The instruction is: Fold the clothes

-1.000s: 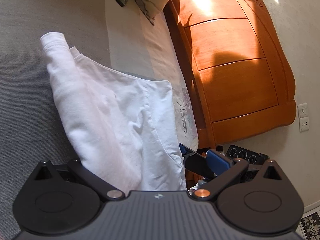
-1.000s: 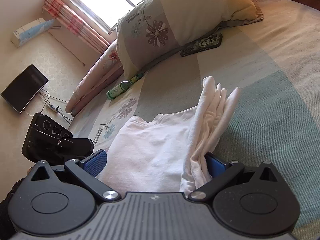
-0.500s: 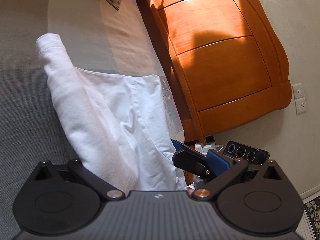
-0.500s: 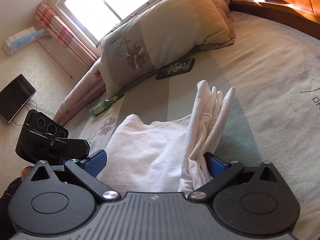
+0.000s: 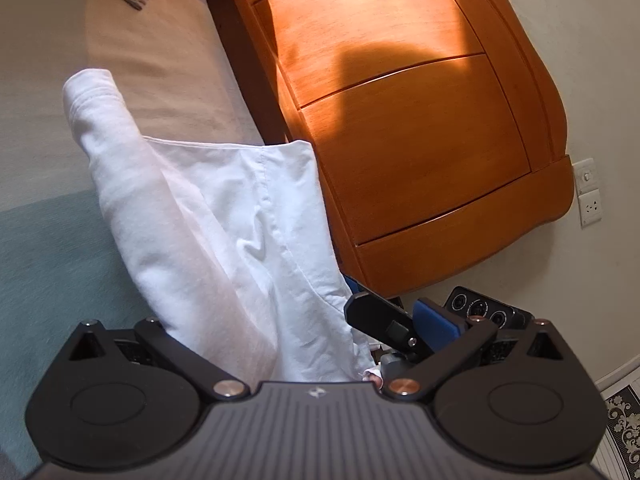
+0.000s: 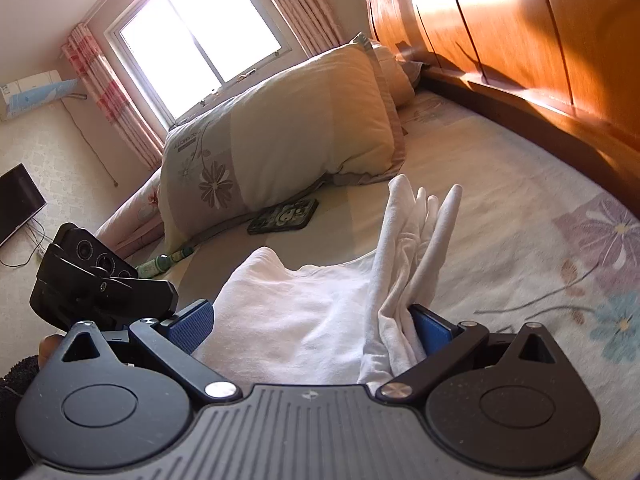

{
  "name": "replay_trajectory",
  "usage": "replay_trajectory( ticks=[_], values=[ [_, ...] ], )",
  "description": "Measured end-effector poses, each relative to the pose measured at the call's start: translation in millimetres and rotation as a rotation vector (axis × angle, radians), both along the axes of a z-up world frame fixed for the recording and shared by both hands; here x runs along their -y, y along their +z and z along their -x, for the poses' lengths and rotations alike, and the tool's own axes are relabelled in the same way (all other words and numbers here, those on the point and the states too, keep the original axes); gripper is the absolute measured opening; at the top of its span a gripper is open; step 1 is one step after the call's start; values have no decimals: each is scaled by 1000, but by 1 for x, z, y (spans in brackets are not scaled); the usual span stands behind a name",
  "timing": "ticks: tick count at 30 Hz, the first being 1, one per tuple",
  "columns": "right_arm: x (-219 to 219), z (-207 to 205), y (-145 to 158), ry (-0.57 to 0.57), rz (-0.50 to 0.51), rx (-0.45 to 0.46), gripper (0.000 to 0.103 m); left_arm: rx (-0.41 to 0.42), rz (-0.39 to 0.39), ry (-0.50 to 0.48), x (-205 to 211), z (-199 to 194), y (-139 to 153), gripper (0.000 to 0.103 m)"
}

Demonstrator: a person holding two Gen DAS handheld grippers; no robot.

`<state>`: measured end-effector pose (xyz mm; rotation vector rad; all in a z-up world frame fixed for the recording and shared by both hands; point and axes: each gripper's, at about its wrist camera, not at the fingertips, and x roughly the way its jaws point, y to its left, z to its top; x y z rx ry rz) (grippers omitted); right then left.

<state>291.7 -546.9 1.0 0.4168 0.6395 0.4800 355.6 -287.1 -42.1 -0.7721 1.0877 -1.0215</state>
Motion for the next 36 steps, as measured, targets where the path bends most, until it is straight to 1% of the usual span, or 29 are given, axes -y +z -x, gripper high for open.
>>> replay_trajectory(
  ticks=[5, 10, 13, 16, 18, 20, 21, 23, 25, 27, 28, 30, 33, 34, 36],
  values=[
    [32, -28, -9, -20, 12, 13, 103, -8, 39, 6, 34, -24, -11, 102],
    [52, -37, -9, -13, 82, 36, 103, -42, 90, -2, 54, -28, -28, 102],
    [64, -41, -20, -31, 82, 18, 103, -54, 98, -1, 62, -28, -38, 102],
    [74, -41, -34, -59, 91, -8, 103, -83, 109, -16, 64, -23, -50, 102],
    [82, -35, -40, -113, 118, -10, 103, -75, 71, -19, 58, -20, -51, 102],
    [89, -27, -38, -178, 139, -15, 103, -19, -19, -33, 48, -14, -43, 102],
    [89, -20, -34, -209, 175, 5, 103, 13, -63, -39, 43, -11, -39, 102],
    [83, -3, -24, -252, 255, 58, 103, 122, -149, -38, 29, 2, -23, 102],
    [71, 12, -17, -253, 338, 121, 103, 221, -203, -12, 14, 18, -11, 102],
    [55, 22, -17, -214, 369, 164, 103, 269, -240, 6, 4, 29, -6, 102],
    [48, 22, -21, -186, 374, 161, 103, 289, -264, 7, 2, 34, -5, 102],
    [34, 15, -35, -164, 420, 120, 103, 324, -320, -2, -1, 42, -6, 102],
    [30, 5, -63, -189, 483, -5, 103, 302, -367, -37, -4, 46, -15, 102],
    [30, 2, -73, -199, 499, -50, 103, 269, -327, -30, -5, 41, -19, 102],
    [29, 16, -68, -230, 457, -28, 103, 205, -247, -17, -7, 31, -27, 102]
  ],
)
